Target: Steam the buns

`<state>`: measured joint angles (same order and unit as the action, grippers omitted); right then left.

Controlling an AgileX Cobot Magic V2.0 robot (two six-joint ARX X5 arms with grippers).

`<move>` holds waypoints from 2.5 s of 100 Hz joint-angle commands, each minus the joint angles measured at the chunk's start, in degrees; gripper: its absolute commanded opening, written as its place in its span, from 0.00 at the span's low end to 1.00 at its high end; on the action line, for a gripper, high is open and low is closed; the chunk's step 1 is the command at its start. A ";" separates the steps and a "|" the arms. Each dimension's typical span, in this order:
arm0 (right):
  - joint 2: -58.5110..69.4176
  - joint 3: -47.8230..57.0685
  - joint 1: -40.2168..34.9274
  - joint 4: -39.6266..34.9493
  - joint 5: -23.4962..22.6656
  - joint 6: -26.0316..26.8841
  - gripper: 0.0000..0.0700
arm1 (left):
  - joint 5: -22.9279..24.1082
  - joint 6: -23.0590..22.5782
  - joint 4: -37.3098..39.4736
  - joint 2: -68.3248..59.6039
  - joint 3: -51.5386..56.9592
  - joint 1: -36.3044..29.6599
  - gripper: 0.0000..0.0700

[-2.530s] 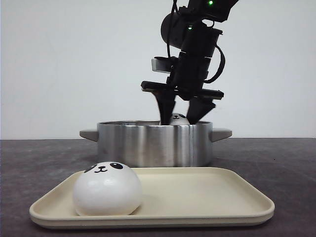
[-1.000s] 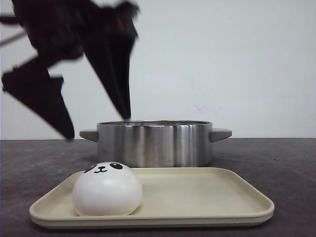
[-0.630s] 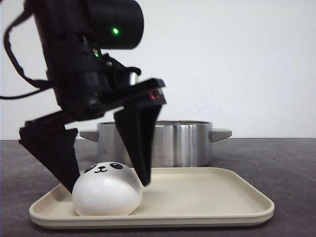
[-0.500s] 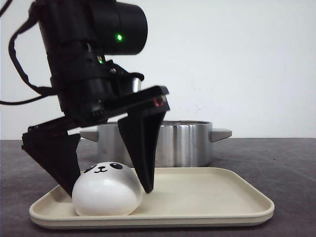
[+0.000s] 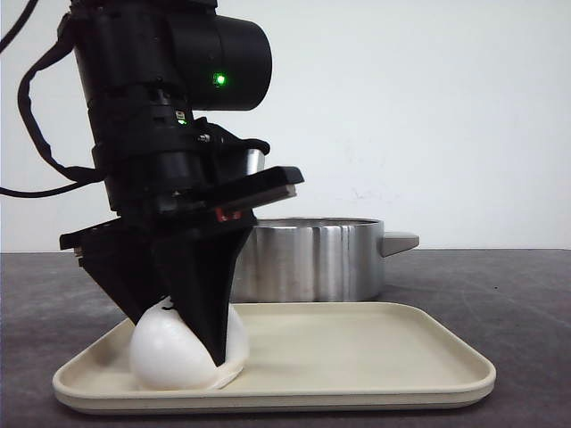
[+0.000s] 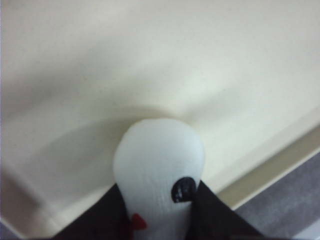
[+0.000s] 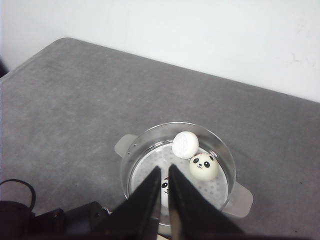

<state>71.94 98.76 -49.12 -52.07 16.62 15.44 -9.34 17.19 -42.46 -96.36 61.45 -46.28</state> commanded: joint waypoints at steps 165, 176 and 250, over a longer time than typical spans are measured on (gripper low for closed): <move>0.59 1.31 -0.63 -3.69 -0.09 0.24 0.02 | 14.93 -13.99 24.20 -11.89 15.74 13.66 0.69; 0.59 1.31 -0.63 -3.72 -0.09 0.24 0.02 | 14.95 -13.40 23.34 -11.87 17.29 13.66 0.69; 0.31 0.09 -0.52 -5.49 8.81 -2.75 0.02 | 15.58 -8.55 2.97 8.37 35.98 13.55 0.31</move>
<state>71.92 98.50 -49.10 -57.93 23.70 13.28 5.93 7.77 -37.39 -89.82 96.29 -32.38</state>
